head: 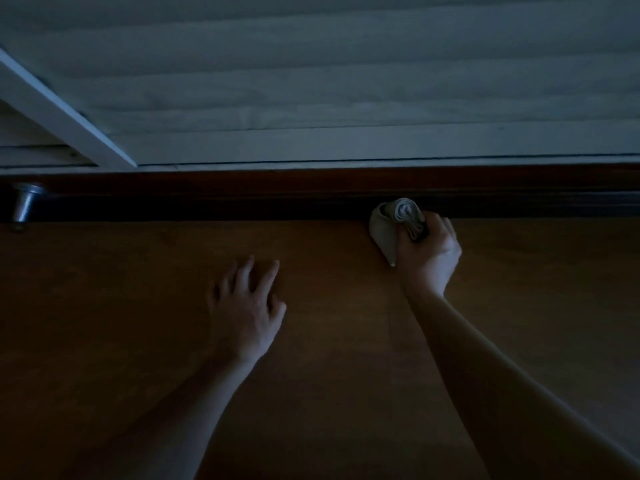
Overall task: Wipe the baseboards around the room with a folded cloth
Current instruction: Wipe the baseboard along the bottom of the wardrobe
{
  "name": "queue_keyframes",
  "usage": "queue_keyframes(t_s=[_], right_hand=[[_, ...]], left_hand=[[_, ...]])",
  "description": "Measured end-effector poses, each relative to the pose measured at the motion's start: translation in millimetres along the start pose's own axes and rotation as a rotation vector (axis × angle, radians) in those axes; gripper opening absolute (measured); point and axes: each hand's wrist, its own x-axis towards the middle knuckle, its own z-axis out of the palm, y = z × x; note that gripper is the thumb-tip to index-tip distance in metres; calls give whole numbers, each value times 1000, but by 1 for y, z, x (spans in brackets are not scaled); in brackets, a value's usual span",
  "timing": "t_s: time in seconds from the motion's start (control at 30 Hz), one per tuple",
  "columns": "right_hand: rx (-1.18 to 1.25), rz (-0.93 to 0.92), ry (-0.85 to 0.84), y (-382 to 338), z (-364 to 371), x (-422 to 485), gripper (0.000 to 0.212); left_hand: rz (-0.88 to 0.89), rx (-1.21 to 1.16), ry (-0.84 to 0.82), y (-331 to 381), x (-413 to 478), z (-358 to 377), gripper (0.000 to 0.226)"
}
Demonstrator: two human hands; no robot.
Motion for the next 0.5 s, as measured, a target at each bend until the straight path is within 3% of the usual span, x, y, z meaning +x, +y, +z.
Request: queue_keyframes(t_s=[0.17,0.3,0.43,0.5], right_hand=[[28,-51,-103,-2,-5,4,14],[62,-58,-78,6,-6,5,15],[123,-92,-145,-1,-1,1,52],[130,-92,-134,5,-4,6,53]], left_hand=[[170,-107,42,80,-15,5,60],[160,-161,59,120,-21,21,58],[142,-131,120,123,-26,26,58],[126,-117,126,125,-27,25,59]])
